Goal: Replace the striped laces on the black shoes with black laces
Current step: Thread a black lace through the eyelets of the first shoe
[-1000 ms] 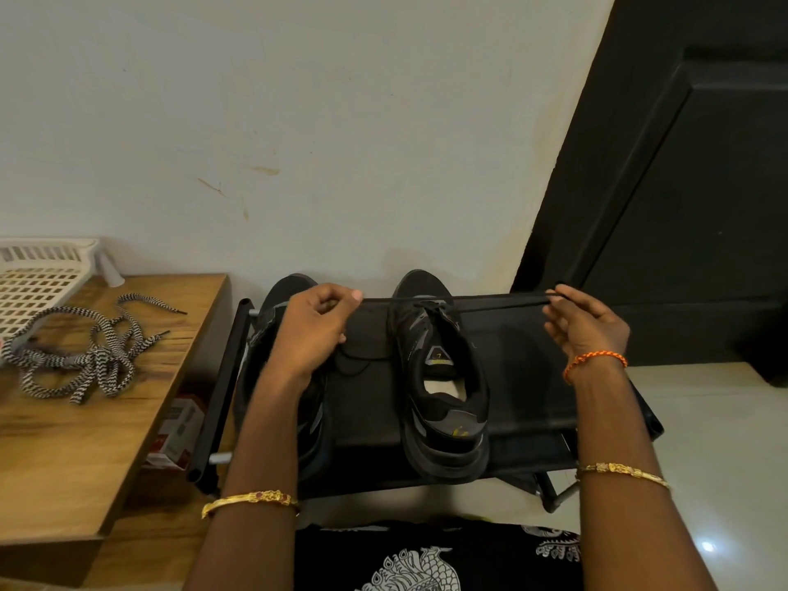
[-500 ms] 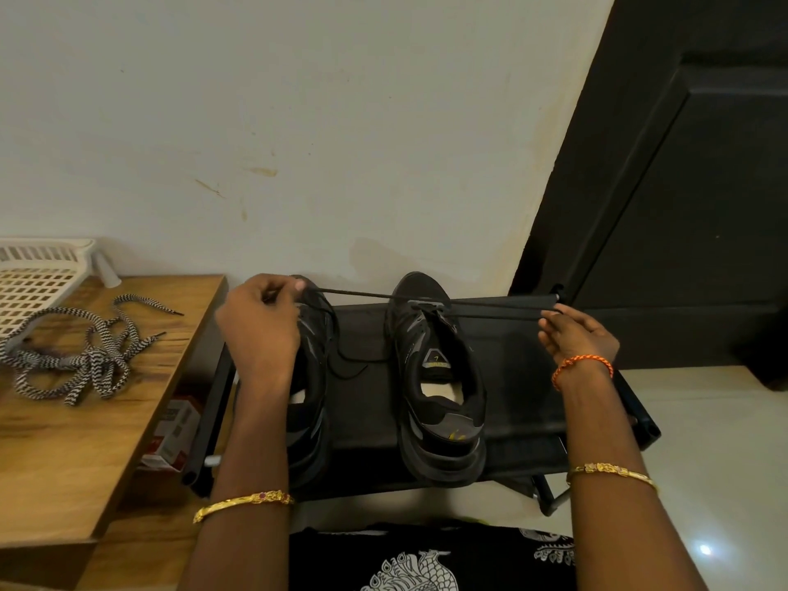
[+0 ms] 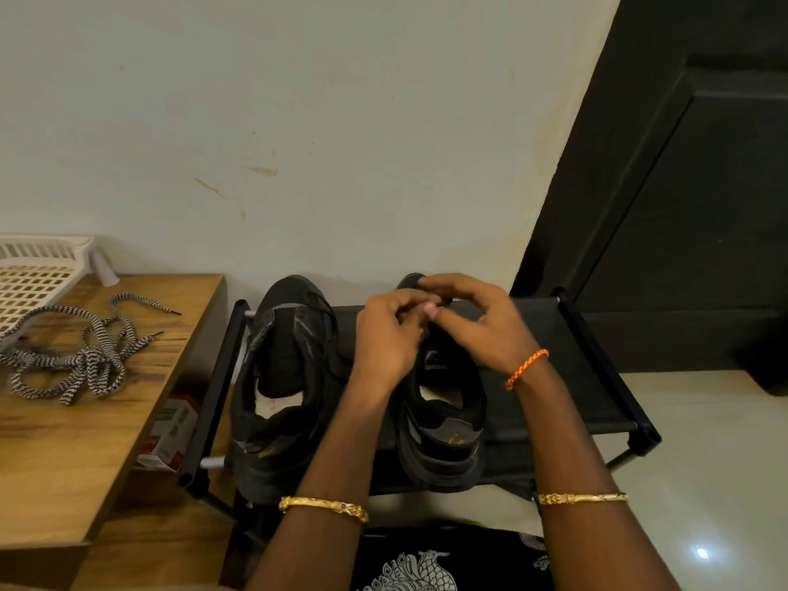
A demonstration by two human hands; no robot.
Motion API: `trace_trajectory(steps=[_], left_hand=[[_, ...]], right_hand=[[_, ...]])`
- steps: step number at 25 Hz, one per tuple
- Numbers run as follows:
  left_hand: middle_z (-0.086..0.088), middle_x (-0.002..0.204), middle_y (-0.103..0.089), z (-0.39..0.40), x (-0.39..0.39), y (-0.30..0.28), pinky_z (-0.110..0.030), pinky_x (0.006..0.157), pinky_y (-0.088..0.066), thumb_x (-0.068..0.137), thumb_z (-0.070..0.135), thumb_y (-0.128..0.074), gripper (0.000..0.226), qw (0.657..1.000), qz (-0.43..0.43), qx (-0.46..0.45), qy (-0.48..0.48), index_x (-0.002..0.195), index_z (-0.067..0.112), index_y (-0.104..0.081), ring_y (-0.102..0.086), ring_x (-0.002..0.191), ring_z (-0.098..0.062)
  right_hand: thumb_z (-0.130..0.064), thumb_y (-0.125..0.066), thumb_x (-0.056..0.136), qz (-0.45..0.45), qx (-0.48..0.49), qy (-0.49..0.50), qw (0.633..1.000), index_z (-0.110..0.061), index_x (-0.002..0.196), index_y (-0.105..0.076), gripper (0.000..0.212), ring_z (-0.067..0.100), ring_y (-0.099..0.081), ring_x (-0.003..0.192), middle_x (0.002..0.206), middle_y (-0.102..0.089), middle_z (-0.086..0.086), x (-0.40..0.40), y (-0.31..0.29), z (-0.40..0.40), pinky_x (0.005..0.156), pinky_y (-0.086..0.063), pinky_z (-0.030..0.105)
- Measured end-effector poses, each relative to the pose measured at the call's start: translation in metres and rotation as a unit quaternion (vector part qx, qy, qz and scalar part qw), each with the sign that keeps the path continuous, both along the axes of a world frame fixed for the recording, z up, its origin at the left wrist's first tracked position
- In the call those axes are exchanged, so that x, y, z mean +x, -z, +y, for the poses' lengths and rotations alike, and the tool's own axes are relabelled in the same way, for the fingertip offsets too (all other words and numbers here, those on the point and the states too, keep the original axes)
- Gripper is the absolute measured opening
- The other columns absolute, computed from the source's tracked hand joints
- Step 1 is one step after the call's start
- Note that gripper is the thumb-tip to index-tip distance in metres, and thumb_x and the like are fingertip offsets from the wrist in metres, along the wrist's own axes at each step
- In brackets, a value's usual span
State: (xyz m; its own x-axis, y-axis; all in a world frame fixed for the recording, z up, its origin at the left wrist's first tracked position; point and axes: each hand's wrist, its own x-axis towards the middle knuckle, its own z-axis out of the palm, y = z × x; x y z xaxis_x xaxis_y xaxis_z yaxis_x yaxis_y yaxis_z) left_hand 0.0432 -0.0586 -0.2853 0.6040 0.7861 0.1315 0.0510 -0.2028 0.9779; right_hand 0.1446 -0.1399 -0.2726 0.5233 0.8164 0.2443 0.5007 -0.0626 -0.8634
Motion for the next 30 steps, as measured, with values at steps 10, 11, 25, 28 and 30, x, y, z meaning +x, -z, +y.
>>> trace_trajectory(steps=[10,11,25,28,30], left_hand=[[0.001,0.08,-0.074,0.014,-0.007,-0.008,-0.02,0.075,-0.055,0.076,0.011,-0.077,0.014,0.995,-0.095,-0.039,-0.005,0.087,0.019,-0.072,-0.07,0.08,-0.01],[0.002,0.081,-0.073,0.015,-0.005,-0.002,-0.021,0.076,-0.054,0.08,0.011,-0.074,0.011,0.997,-0.061,-0.035,-0.04,0.087,0.019,-0.072,-0.068,0.079,-0.008],[0.004,0.072,-0.065,0.032,0.016,0.039,-0.025,0.075,-0.051,0.086,0.012,-0.066,0.006,0.985,0.132,-0.091,-0.065,0.089,0.015,-0.071,-0.057,0.064,-0.006],[0.003,0.07,-0.063,0.035,0.018,0.042,-0.027,0.074,-0.051,0.085,0.011,-0.068,0.005,0.985,0.129,-0.098,-0.066,0.086,0.016,-0.069,-0.056,0.064,-0.007],[0.004,0.069,-0.062,0.035,0.019,0.043,-0.027,0.074,-0.052,0.084,0.011,-0.069,0.004,0.985,0.127,-0.097,-0.065,0.086,0.015,-0.069,-0.056,0.063,-0.007]], right_hand=[[-0.017,-0.068,0.085,0.016,0.031,0.035,0.999,-0.021,0.084,-0.072,0.006,0.014,-0.066,0.071,0.072,-0.07,-0.002,0.015,-0.01,-0.01,0.07,-0.055,0.025],[-0.016,-0.067,0.086,0.011,0.033,0.086,0.996,-0.022,0.081,-0.071,0.008,0.009,-0.063,0.068,0.071,-0.068,-0.004,0.019,-0.005,-0.009,0.068,-0.054,0.022],[-0.014,-0.064,0.088,-0.034,-0.131,0.194,0.972,-0.013,0.086,-0.072,0.008,0.014,-0.061,0.082,0.091,-0.065,0.004,0.02,0.036,0.028,0.08,-0.053,0.031],[-0.016,-0.064,0.088,-0.09,-0.188,0.214,0.954,-0.013,0.086,-0.073,0.01,0.025,-0.06,0.094,0.11,-0.057,0.011,0.02,0.037,0.035,0.079,-0.054,0.038],[-0.015,-0.065,0.087,-0.098,-0.206,0.208,0.951,-0.012,0.087,-0.074,0.009,0.028,-0.058,0.098,0.113,-0.051,0.012,0.02,0.038,0.039,0.08,-0.054,0.039]])
